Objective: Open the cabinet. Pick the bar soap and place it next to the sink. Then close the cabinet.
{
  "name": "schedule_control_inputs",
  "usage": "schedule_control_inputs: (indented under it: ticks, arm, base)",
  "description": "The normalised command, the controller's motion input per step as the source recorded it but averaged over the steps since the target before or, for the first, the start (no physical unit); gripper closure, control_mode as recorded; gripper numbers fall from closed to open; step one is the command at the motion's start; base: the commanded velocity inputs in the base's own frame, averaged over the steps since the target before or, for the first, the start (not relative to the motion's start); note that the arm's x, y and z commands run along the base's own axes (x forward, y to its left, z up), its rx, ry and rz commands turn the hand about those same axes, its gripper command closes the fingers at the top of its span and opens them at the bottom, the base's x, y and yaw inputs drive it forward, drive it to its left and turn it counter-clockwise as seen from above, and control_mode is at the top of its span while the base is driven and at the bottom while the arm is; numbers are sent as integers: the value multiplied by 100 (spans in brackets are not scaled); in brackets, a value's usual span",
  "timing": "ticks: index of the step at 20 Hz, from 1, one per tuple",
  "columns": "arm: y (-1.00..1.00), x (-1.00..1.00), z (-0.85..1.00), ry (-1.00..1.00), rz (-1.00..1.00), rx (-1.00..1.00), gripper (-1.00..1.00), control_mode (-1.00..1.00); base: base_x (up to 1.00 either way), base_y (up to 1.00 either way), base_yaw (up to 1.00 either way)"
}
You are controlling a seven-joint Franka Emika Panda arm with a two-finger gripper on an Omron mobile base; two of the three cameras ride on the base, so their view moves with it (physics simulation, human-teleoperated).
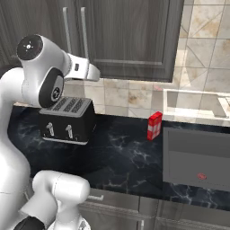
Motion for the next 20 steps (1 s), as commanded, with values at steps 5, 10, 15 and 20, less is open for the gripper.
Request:
schedule_control_inputs:
  ticks: [5, 10, 15, 20]
  arm:
    - [0, 0, 0, 7, -1, -1, -100, -100]
    - [0, 0, 0, -6, 0, 0, -100, -100]
    - [0, 0, 1, -18, 0, 0, -100, -100]
    - [13, 0, 19, -15, 0, 0, -100, -100]
  base:
    - [0, 0, 0]
    - [0, 0, 0]
    - [0, 0, 0]
    - [0, 0, 0]
